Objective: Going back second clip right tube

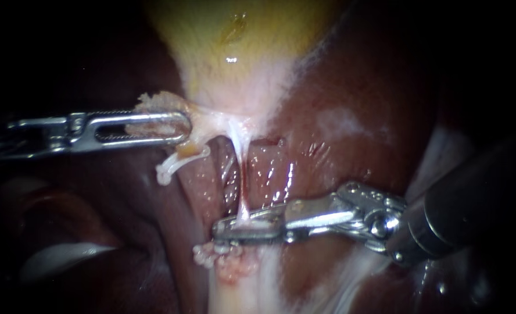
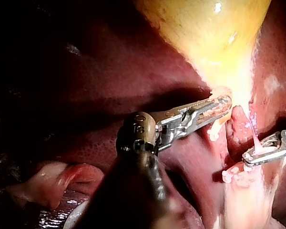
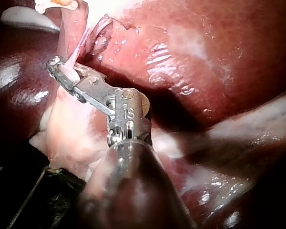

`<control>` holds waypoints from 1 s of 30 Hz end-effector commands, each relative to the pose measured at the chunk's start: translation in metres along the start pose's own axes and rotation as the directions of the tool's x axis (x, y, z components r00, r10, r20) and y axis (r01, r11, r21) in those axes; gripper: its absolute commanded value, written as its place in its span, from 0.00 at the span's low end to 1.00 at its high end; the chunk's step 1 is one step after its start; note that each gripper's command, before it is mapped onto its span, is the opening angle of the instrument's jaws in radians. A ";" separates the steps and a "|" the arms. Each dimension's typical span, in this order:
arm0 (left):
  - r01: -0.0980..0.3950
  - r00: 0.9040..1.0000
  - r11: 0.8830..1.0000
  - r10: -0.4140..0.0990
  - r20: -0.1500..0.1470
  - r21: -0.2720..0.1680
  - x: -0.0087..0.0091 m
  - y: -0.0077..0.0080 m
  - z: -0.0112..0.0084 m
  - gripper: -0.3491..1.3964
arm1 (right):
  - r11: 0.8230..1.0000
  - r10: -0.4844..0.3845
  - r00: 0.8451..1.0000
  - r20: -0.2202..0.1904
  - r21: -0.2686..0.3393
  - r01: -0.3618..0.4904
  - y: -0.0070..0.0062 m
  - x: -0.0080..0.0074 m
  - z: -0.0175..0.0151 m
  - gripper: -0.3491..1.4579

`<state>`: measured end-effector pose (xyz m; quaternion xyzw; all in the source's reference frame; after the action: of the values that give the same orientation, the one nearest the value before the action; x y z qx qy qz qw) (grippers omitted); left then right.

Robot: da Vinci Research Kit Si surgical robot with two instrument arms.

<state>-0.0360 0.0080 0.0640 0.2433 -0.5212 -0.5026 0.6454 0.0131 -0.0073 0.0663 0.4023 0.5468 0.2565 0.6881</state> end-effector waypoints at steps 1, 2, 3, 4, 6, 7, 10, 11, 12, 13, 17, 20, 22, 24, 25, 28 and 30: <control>0.000 1.000 1.000 0.000 0.000 0.001 0.0000 0.0000 0.0000 0.00 | 1.000 0.000 1.000 0.000 0.000 0.000 0.0000 0.0000 0.0000 0.00; 0.000 1.000 1.000 0.000 0.000 0.001 0.0000 0.0000 0.0000 0.00 | 1.000 0.000 1.000 0.000 0.000 0.000 0.0000 0.0000 0.0000 0.00; 0.000 1.000 1.000 0.000 0.000 0.001 0.0000 0.0000 0.0000 0.00 | 1.000 0.000 1.000 0.000 0.000 0.000 0.0000 0.0000 0.0000 0.00; 0.000 1.000 1.000 0.000 0.000 0.001 0.0000 0.0000 0.0000 0.00 | 1.000 0.000 1.000 0.000 0.000 0.000 0.0000 0.0000 0.0000 0.00; 0.000 1.000 1.000 0.000 0.000 0.000 0.0000 0.0000 0.0000 0.00 | 1.000 0.000 1.000 0.000 0.000 0.000 0.0000 0.0000 0.0000 0.00; 0.000 1.000 1.000 0.000 0.000 0.000 0.0000 0.0000 0.0000 0.00 | 1.000 0.000 1.000 0.000 0.000 0.000 0.0000 0.0001 0.0000 0.00; 0.000 1.000 1.000 0.000 0.000 0.000 0.0000 0.0000 0.0000 0.00 | 1.000 0.000 1.000 0.000 0.000 0.000 0.0000 0.0001 0.0000 0.00; 0.000 1.000 1.000 0.000 0.000 0.000 0.0000 0.0000 0.0000 0.00 | 1.000 0.000 1.000 0.000 0.000 0.000 0.0000 0.0001 0.0000 0.00; 0.000 1.000 1.000 0.000 0.000 0.000 0.0000 0.0000 0.0000 0.00 | 1.000 0.000 1.000 0.000 0.000 0.000 0.0000 0.0001 0.0000 0.00; 0.000 1.000 1.000 0.000 0.000 0.000 0.0000 0.0000 0.0000 0.00 | 1.000 -0.017 1.000 0.001 0.001 0.017 0.0000 0.0001 0.0000 0.00; 0.000 1.000 1.000 0.000 0.000 0.000 0.0000 0.0000 0.0000 0.00 | 0.997 -0.082 0.997 0.003 0.004 0.082 -0.0001 0.0002 0.0002 0.23; 0.000 1.000 1.000 0.000 0.000 0.000 0.0000 0.0000 0.0001 0.00 | 0.995 -0.099 0.995 0.003 0.001 0.099 0.0001 0.0003 0.0007 0.41; 0.000 1.000 1.000 0.000 0.000 0.000 0.0000 0.0000 0.0001 0.00 | 0.994 -0.111 0.994 0.002 -0.003 0.111 0.0001 0.0004 0.0010 0.44; 0.000 1.000 1.000 0.000 0.000 0.000 0.0001 0.0000 0.0001 0.00 | 0.991 -0.130 0.992 -0.001 -0.035 0.129 0.0002 0.0003 0.0014 0.46; 0.000 1.000 1.000 0.000 0.000 0.000 0.0001 0.0000 0.0001 0.00 | 0.989 -0.142 0.990 -0.003 -0.053 0.141 0.0003 0.0003 0.0015 0.47; 0.000 1.000 1.000 0.000 -0.001 0.003 0.0001 0.0000 0.0001 0.00 | 0.986 -0.159 0.987 -0.001 -0.057 0.159 0.0003 0.0003 0.0015 0.47; 0.000 1.000 1.000 0.000 -0.001 0.003 0.0001 -0.0001 0.0001 0.00 | 0.985 -0.165 0.986 0.000 -0.057 0.165 0.0004 0.0002 0.0014 0.47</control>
<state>-0.0362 0.0079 0.0641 0.2437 -0.5215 -0.5021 0.6454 0.0146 -0.0073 0.0666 0.3352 0.5726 0.2146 0.7167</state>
